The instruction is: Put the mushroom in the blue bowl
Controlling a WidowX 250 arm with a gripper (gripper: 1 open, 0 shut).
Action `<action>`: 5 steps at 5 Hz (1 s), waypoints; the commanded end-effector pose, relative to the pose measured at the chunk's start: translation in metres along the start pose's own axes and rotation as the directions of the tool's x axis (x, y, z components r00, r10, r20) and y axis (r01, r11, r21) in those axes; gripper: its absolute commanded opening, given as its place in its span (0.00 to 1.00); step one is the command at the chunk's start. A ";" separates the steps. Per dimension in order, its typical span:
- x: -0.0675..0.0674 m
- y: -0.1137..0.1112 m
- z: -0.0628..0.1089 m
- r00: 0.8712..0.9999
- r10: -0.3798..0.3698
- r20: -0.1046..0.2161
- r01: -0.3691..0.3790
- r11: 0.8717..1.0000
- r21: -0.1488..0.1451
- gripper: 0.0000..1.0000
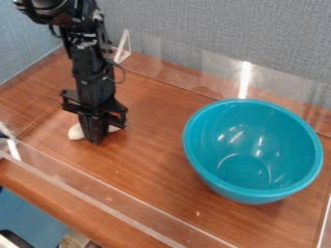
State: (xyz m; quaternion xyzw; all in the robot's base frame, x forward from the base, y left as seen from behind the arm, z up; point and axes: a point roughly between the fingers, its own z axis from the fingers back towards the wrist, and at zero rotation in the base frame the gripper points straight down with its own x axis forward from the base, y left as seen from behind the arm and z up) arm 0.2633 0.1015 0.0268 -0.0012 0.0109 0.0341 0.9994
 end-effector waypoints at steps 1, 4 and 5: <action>0.007 0.002 0.033 0.997 -0.009 0.079 0.008 1.000 0.018 0.00; 0.013 -0.026 0.088 0.984 -0.094 0.154 0.091 0.995 0.028 1.00; 0.012 -0.021 0.069 0.986 -0.102 0.129 0.098 0.995 0.035 1.00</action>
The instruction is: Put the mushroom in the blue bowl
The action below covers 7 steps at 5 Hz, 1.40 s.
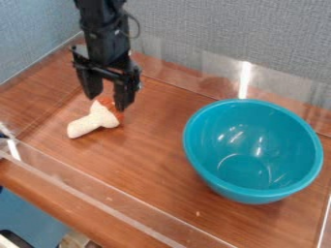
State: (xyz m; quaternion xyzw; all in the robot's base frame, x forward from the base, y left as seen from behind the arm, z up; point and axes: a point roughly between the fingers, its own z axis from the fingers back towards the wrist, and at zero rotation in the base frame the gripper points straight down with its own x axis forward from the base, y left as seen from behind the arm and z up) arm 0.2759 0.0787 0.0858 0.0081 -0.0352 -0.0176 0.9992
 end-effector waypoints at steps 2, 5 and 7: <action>0.002 0.023 -0.027 1.000 -0.001 -0.006 0.001 1.000 0.031 1.00; 0.000 0.027 -0.050 0.999 0.009 -0.048 -0.007 0.999 0.033 0.00; -0.001 0.026 -0.045 0.999 -0.007 -0.046 0.008 0.999 0.031 0.00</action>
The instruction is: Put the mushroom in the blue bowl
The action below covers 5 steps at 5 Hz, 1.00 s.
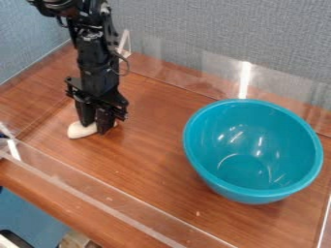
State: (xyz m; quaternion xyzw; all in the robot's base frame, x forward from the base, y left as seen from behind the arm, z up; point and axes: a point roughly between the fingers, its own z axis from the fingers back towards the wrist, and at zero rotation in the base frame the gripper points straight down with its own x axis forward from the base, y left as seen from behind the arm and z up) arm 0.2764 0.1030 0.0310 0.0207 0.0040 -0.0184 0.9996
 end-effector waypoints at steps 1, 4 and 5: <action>0.002 0.002 0.014 0.999 -0.012 0.036 0.012 1.000 0.007 0.00; 0.000 0.000 0.025 0.998 -0.036 0.047 0.035 0.999 0.005 0.00; -0.001 -0.001 0.030 0.998 -0.044 0.052 0.043 0.999 0.004 0.00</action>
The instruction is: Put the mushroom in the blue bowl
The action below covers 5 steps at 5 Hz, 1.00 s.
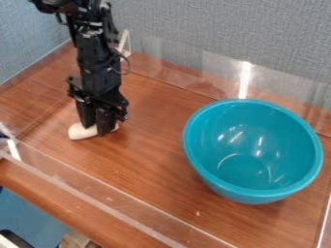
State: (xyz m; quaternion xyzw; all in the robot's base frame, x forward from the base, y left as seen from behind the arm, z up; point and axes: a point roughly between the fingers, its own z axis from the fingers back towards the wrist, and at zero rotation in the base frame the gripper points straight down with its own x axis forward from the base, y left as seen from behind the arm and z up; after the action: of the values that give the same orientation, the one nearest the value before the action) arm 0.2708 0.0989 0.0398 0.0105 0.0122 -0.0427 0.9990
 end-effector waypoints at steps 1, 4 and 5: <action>0.004 0.002 0.026 0.997 -0.004 0.072 0.002 1.000 0.025 0.00; 0.005 0.000 0.021 0.998 -0.019 0.060 0.018 1.000 0.020 1.00; 0.006 0.000 0.011 0.999 -0.019 0.044 0.018 1.000 0.017 1.00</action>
State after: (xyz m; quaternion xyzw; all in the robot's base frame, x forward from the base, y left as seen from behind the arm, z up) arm 0.2719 0.0984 0.0402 0.0104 0.0090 -0.0487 0.9987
